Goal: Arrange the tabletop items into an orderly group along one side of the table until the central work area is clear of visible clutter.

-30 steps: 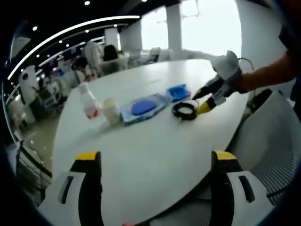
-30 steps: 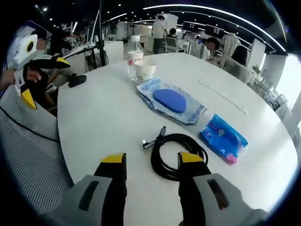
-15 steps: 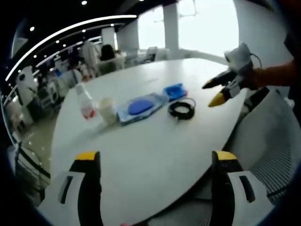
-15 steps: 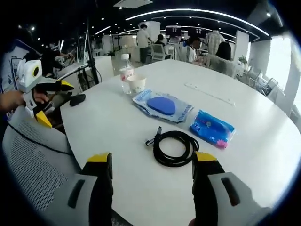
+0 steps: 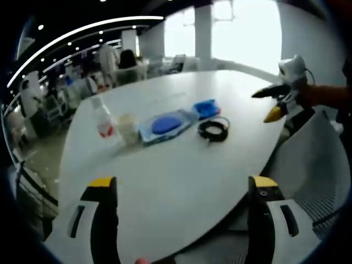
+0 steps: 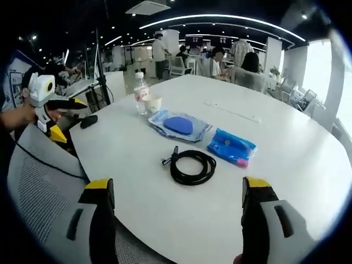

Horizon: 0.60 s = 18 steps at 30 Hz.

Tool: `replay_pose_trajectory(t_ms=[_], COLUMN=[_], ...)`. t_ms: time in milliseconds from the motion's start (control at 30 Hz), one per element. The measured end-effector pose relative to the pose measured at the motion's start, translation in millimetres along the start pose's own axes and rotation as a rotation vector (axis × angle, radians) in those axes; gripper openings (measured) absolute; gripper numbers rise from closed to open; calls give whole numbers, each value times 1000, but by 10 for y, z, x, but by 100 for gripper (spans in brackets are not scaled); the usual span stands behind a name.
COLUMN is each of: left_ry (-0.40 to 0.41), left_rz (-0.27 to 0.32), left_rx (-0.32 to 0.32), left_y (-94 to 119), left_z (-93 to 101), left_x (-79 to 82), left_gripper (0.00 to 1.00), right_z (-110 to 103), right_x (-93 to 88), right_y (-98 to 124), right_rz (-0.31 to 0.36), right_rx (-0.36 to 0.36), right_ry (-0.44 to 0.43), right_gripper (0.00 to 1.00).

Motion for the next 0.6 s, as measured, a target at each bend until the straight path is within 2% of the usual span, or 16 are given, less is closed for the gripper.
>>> replay_pose_trajectory(t_ms=[100,200,433,600], left_ry=[-9,-23,-55,-39], left_rz=[6,15,19,21], left_rx=[-8,-13,-18,-7], left_y=[23,39,77,133], left_z=[-5,-7,-16,-57], left_x=[71,129,175,153], left_gripper=[100,100,100,100], right_z=[5,5,34,50], right_x=[0,1,-40,-49], right_y=[84,144,218,244], right_rz=[47,59,53,49], right_rx=[-18,-23,-51,-62], right_ry=[-30,-40,-49,-46], right_gripper=[100,100,100,100])
Point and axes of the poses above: the point that each gripper's makers call its tool centre point, and the gripper's own axes: y roughly backward along the fingers, z roughly to its right, x roughly out of its top, the point moved 6 cm from there along y, roughly backward along the fingers, and after that the axes turned 7 degrees about y, right-handed, at the moved point
